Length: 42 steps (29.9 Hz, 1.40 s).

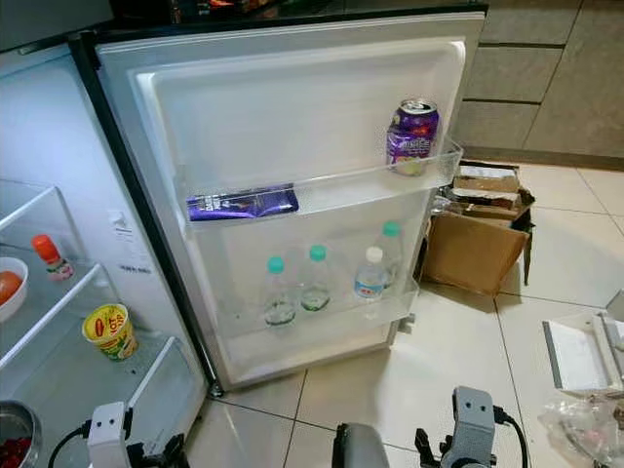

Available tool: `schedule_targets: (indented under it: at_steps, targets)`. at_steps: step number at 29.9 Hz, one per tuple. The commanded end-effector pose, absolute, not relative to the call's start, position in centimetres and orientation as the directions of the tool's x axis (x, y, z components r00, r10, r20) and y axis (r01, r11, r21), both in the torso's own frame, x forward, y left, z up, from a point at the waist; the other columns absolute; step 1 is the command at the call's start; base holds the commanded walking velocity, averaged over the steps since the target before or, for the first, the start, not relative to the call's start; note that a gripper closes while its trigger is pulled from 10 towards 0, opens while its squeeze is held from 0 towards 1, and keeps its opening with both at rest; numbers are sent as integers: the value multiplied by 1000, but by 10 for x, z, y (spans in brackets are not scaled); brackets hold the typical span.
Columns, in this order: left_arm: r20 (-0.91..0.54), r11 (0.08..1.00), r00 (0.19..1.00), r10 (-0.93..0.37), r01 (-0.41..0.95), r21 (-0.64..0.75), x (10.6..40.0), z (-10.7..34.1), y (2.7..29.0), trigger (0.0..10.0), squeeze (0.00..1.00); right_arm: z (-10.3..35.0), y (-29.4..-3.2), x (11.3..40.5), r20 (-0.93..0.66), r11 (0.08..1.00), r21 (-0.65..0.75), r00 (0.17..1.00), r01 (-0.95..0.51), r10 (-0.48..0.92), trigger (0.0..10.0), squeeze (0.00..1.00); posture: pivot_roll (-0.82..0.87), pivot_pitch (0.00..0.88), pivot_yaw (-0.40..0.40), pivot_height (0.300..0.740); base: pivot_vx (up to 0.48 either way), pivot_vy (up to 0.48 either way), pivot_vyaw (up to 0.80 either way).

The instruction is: Restocking fridge

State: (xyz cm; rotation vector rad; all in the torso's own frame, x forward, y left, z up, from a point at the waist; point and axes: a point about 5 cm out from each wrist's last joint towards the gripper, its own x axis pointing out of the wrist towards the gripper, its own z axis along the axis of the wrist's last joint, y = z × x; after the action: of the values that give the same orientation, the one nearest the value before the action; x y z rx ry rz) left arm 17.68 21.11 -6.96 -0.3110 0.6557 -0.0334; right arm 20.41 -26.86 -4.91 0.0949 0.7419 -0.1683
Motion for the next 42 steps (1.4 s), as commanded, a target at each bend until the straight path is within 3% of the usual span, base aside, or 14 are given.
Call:
schedule_targets:
  at_steps: [1, 14, 23, 32, 42]
  targets:
    - [-612, 961, 784, -107, -77, -266, 172, -71, 218, 10000, 0, -45, -269, 210, -662, 984, 23, 741, 174, -116, 10000, 0, -40, 0, -10, 585, 0, 0, 0]
    - [-724, 951, 688, -54, -186, -247, 149, -86, 219, 10000, 0, -49, -263, 209, -680, 988, 1, 725, 157, -114, 10000, 0, -42, 0, -15, 594, -33, 0, 0]
    - [-718, 946, 694, -49, -198, -256, 149, -85, 219, 10000, 0, -49, -262, 208, -683, 988, 2, 721, 156, -113, 10000, 0, -42, 0, -15, 594, -475, 0, 0]
    - [-720, 955, 692, -52, -178, -239, 150, -86, 216, 10000, 0, -52, -255, 207, -686, 988, 58, 725, 141, -63, 10000, 0, -42, 0, -18, 629, 0, 0, 0]
    - [-735, 957, 676, -51, -178, -230, 149, -87, 215, 10000, 0, -56, -253, 203, -713, 989, 36, 697, 144, -75, 10000, 0, -40, 0, -19, 629, -54, 0, 0]
